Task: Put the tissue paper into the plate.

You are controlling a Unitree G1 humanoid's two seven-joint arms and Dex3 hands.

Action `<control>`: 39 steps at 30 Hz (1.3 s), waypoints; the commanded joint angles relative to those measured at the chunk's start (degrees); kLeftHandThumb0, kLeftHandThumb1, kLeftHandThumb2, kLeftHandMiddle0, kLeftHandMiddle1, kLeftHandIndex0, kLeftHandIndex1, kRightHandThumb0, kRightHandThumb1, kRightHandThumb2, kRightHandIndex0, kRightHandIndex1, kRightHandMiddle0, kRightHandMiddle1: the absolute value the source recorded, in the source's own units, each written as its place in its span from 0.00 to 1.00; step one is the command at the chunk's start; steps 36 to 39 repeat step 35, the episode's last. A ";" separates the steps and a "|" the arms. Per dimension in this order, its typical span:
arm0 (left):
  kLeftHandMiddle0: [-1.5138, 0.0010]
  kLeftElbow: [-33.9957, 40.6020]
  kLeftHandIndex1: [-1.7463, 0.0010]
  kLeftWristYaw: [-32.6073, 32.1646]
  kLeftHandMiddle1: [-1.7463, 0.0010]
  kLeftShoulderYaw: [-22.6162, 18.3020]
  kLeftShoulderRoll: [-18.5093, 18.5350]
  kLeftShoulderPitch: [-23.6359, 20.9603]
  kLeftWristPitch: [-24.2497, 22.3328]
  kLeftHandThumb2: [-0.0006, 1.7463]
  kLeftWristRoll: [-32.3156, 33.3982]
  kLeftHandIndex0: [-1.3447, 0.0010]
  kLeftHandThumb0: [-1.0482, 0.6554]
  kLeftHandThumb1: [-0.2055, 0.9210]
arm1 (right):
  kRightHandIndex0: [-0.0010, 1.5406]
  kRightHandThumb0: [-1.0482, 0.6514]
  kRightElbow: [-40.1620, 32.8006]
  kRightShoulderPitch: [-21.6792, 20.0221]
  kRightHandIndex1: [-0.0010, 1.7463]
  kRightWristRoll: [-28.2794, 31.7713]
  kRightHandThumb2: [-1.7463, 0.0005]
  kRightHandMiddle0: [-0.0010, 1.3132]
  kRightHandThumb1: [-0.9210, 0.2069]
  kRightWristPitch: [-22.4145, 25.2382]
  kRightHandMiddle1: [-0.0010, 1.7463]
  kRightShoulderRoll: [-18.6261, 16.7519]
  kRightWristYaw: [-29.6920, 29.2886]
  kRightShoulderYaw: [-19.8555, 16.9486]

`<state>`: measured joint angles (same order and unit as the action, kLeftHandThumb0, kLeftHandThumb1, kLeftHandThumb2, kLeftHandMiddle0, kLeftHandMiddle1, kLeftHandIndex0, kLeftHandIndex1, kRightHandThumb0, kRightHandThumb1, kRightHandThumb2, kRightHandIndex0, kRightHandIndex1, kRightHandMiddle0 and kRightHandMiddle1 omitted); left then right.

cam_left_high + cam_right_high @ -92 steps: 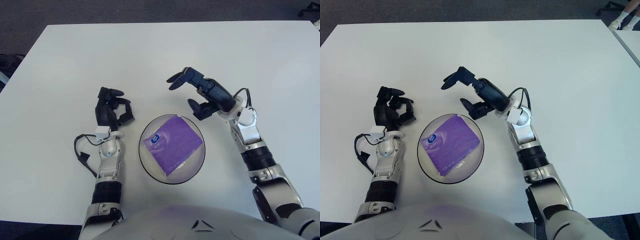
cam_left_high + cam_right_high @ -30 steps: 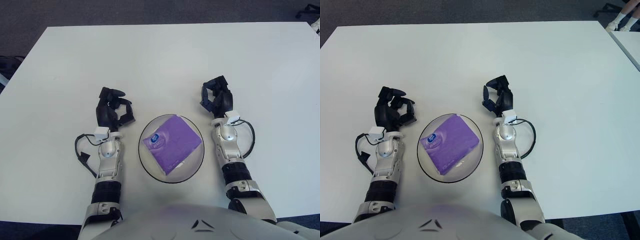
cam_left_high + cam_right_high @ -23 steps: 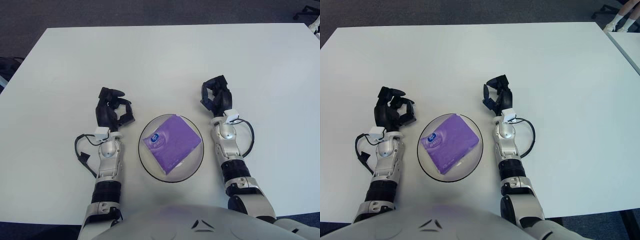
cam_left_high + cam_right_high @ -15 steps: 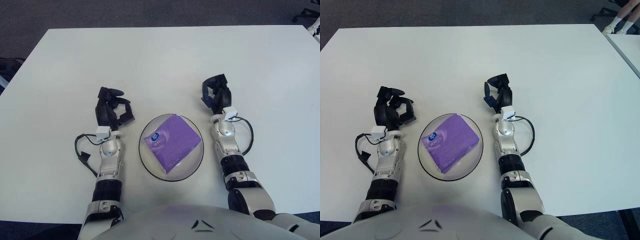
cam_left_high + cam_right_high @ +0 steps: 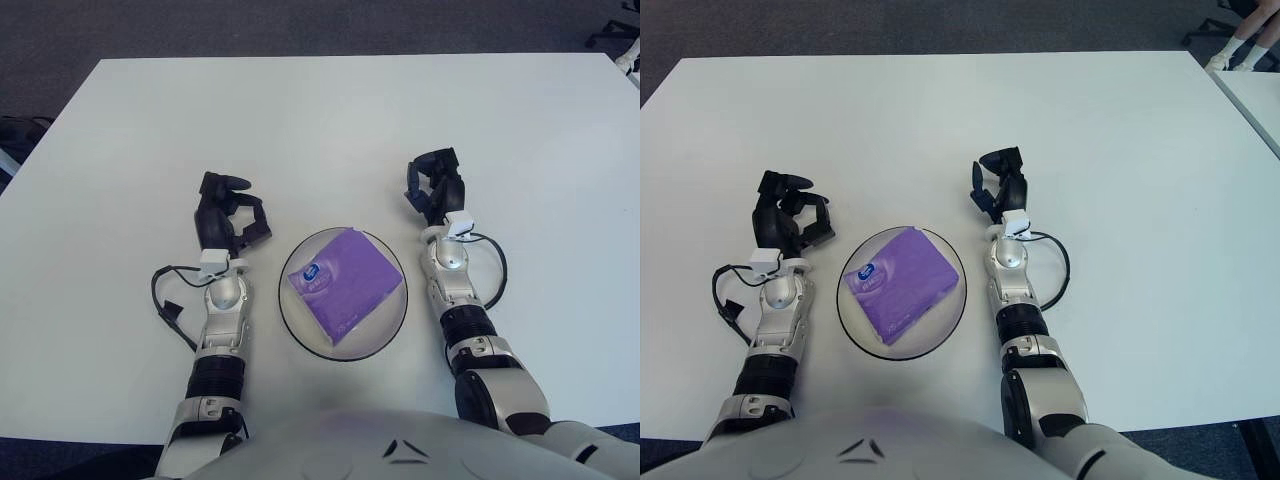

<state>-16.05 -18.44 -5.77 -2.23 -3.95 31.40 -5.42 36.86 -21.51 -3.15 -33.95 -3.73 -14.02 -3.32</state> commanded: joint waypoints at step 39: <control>0.52 -12.17 0.00 -0.32 0.20 4.34 3.43 6.32 -2.58 0.68 -2.97 0.69 0.61 0.49 | 0.37 0.39 6.91 9.37 0.79 -5.60 0.50 0.26 0.22 -0.97 1.00 -0.71 -5.66 4.99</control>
